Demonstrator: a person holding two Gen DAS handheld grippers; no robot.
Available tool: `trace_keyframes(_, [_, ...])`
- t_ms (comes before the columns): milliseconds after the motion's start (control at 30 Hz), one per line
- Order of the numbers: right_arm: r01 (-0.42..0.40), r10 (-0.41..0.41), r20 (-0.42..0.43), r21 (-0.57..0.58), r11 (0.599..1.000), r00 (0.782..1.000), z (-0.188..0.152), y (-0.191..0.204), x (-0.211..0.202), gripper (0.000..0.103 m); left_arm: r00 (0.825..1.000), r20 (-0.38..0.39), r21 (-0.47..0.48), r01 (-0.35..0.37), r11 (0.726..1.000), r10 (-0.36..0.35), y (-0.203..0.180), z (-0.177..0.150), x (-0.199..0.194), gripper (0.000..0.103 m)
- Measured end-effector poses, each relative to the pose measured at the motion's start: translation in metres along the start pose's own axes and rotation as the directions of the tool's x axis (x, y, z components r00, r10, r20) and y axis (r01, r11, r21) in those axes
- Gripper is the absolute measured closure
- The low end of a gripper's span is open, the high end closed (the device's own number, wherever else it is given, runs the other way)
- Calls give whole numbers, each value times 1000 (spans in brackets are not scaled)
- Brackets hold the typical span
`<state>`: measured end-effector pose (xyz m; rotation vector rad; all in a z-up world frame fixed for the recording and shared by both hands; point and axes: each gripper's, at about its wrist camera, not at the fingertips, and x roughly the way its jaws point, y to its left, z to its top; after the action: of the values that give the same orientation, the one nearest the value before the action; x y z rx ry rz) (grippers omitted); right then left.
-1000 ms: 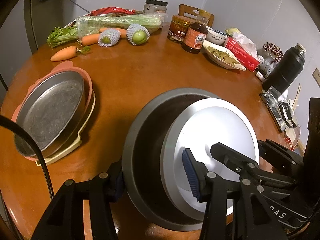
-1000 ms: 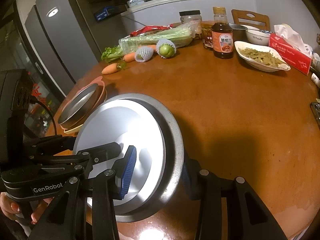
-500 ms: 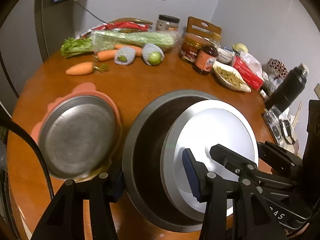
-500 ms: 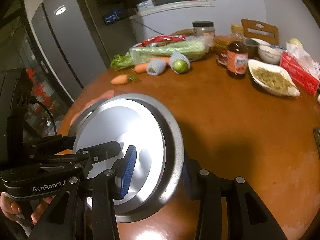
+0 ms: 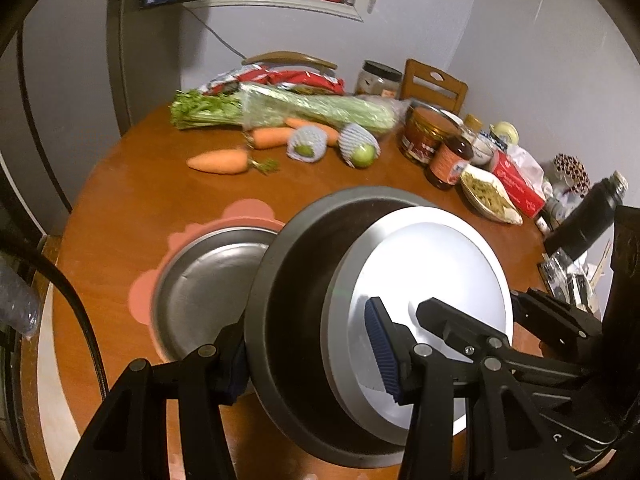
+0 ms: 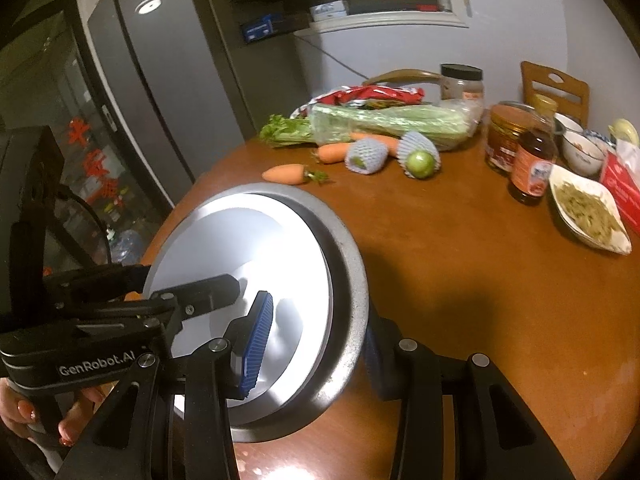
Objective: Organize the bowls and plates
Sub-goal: 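Lift and carry the steel bowl stack with the left tool toward the grey tray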
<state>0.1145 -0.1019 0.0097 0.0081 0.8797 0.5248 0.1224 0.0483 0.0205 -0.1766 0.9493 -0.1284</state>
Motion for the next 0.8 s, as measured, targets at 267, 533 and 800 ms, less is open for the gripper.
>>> trace_keyframes(267, [-20, 20, -9, -49, 999, 1000, 22, 28, 16, 60, 1000, 9, -47, -18, 999, 18, 35, 7, -6, 52])
trace_keyframes(533, [-49, 46, -34, -72, 996, 998, 32, 49, 41, 60, 999, -8, -76, -44, 996, 44, 64, 6, 0, 52])
trace_keyframes(800, [-55, 49, -73, -75, 996, 996, 32, 56, 65, 60, 998, -36, -89, -49, 995, 46, 77, 6, 16, 52])
